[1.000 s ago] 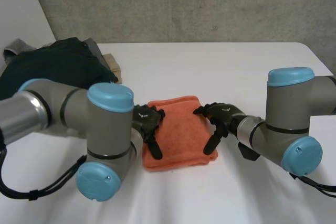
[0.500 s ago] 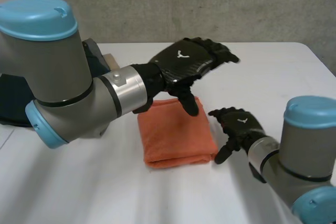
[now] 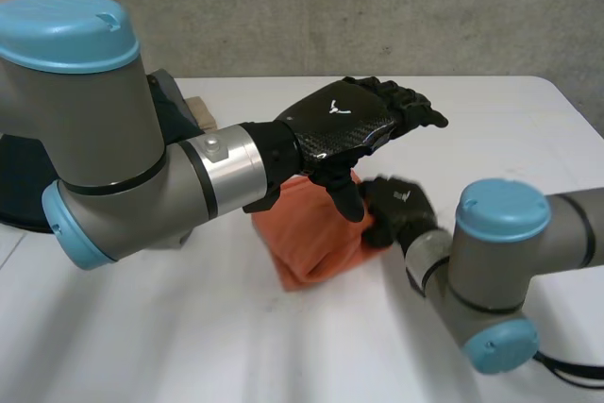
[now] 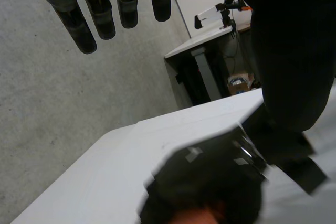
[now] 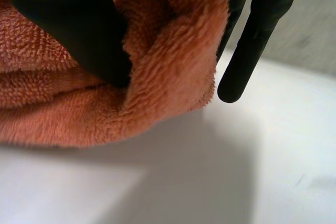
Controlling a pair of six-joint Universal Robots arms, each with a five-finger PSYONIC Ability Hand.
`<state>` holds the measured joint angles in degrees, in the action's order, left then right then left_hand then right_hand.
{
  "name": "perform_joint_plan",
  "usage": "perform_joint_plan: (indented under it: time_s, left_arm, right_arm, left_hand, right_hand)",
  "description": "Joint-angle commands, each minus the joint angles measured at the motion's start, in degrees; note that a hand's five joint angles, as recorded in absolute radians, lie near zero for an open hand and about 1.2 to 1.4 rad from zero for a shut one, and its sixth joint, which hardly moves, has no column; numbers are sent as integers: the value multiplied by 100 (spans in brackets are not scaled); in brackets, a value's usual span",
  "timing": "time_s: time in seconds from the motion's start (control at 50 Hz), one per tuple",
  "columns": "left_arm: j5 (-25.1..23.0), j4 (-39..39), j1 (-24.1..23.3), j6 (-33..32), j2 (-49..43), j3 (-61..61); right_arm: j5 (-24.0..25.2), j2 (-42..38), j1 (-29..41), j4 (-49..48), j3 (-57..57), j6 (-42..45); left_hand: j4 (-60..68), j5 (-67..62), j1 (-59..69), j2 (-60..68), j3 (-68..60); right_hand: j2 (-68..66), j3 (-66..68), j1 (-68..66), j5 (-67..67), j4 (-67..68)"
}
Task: Fold the laundry.
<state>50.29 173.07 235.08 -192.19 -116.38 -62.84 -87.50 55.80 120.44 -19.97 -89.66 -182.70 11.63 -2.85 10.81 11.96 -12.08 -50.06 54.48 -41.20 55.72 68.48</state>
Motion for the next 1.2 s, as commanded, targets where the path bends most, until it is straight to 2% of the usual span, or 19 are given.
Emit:
perform_joint_plan:
  time_s: [0.02, 0.12, 0.26, 0.3, 0.38, 0.46, 0.62, 0.76, 0.92, 1.06, 1.16, 1.18, 1.2]
  left_arm:
    - [50, 25, 3, 23, 160, 17]
    - [147, 34, -5, 23, 291, 52]
    - [165, 43, -41, 23, 362, 61]
    - [165, 52, -49, 32, 362, 61]
    - [165, 52, -58, 23, 362, 70]
    - [165, 52, -76, 32, 362, 79]
    - [165, 78, -85, 23, 301, 122]
    - [226, 78, -93, 49, 187, 342]
    - [349, 78, -102, 111, 160, 413]
    - [358, 78, -111, 120, 169, 369]
    - [358, 69, -111, 137, 169, 360]
    - [358, 69, -111, 137, 169, 360]
    - [358, 69, -111, 137, 169, 351]
  right_arm:
    - [-66, -86, -819, 106, 773, 50]
    - [-39, -954, -1645, 721, 2220, 322]
    - [-100, -2106, -2647, 1100, 4259, 551]
    - [-118, -2345, -2771, 1188, 4701, 560]
    - [-153, -3283, -3114, 1766, 6455, 578]
    - [-180, -3979, -3298, 2084, 7741, 569]
    - [-250, -4112, -3343, 1997, 7753, 569]
    - [-619, -4165, -3589, 2058, 7692, 569]
    - [-760, -4007, -3695, 2735, 7665, 376]
    - [-734, -3322, -3782, 3262, 7007, -90]
    - [-252, -3058, -4213, 3323, 6461, -55]
    - [159, -3014, -4300, 3411, 6418, 23]
    - [389, -2996, -4310, 3447, 6374, 94]
  left_hand:
    - [-141, 264, -59, -174, 186]
    - [-158, 281, -76, -191, 203]
    - [-163, 285, -81, -196, 208]
    - [-163, 285, -81, -196, 208]
    - [-163, 285, -81, -196, 208]
    - [-163, 285, -81, -196, 208]
    - [-158, 281, -76, -191, 203]
    - [-158, 281, -76, -191, 203]
    - [-158, 281, -76, -191, 203]
    - [-158, 281, -76, -191, 203]
    - [-158, 281, -76, -191, 203]
    - [-158, 281, -76, -191, 203]
    - [-158, 281, -76, -191, 203]
  right_hand:
    - [-2994, 2552, -3880, 1428, 1152]
    - [-2994, 2552, -3880, 1428, 1152]
    - [-2994, 2552, -3880, 1428, 1152]
    - [-2994, 2552, -3880, 1428, 1152]
    - [-2994, 2552, -3880, 1428, 1152]
    - [-2994, 2552, -3880, 1428, 1152]
    - [-2994, 2552, -3880, 1428, 1152]
    - [-2994, 2552, -3880, 1428, 1152]
    - [-2994, 2552, -3880, 1428, 1152]
    - [-2994, 2552, -3880, 1428, 1152]
    - [-2994, 2552, -3880, 1428, 1152]
    - [797, -1239, -89, -2363, -2639]
    - [4006, -4448, 3120, -5572, -5848]
